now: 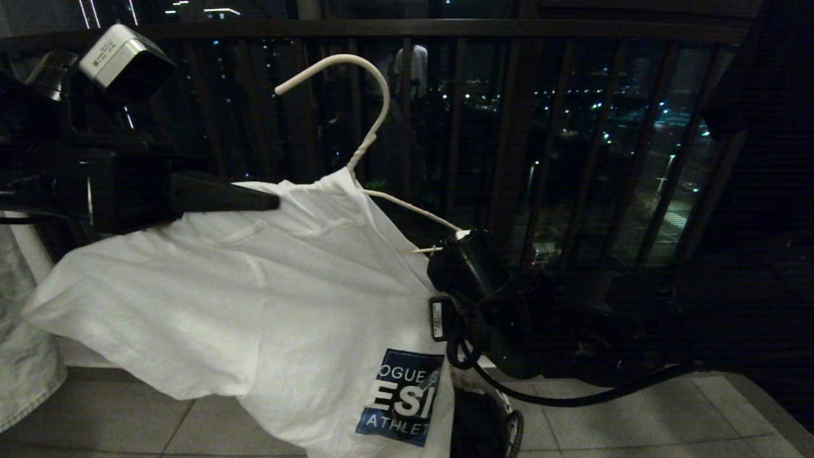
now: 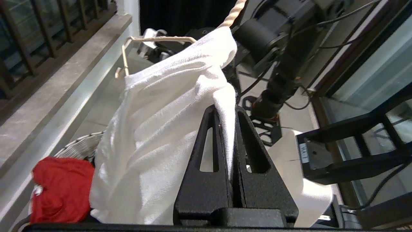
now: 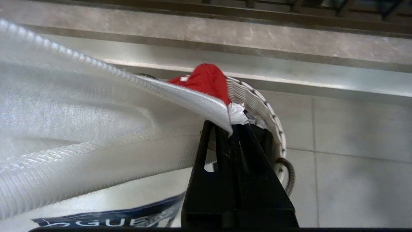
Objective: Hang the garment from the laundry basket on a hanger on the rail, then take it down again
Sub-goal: Hang the clothes on the clothes rack
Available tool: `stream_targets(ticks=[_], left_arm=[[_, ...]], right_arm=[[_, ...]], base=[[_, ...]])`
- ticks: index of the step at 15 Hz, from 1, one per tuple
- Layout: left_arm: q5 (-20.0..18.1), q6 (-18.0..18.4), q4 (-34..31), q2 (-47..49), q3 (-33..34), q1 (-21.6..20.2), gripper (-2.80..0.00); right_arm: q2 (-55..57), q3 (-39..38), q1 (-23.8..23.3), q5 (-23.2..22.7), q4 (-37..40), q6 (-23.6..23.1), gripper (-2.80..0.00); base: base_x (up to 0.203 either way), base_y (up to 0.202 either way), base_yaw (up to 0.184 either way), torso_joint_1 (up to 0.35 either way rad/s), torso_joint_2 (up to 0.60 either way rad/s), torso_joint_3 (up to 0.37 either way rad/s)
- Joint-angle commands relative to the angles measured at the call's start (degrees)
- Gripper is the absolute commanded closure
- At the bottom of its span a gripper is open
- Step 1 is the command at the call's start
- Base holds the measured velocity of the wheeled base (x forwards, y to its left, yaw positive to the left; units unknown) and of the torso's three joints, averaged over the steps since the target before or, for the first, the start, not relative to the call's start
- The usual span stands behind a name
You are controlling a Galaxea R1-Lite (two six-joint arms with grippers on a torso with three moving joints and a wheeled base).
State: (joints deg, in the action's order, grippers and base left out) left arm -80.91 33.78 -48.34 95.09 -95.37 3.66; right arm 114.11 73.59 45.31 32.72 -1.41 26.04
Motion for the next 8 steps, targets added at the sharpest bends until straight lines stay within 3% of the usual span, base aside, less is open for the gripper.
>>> stream_targets(ticks=[1,8], left_arm=[[-0.5,0.1,-0.4,-0.1,0.0,0.2,0.0],[-1.7,-1.9,-0.6,-0.3,0.1,1.4,0.0]], right_arm=[[0.0,-0.7,0.0,-0.2,-2.0,0.1,0.0],[0.1,-2.3,0.2,-1.7,-8.3,-0.1,0.0]], base=[[0.0,0.0,0.0,0.0,0.0,0.0],[0.0,0.0,0.0,0.0,0.0,0.0]])
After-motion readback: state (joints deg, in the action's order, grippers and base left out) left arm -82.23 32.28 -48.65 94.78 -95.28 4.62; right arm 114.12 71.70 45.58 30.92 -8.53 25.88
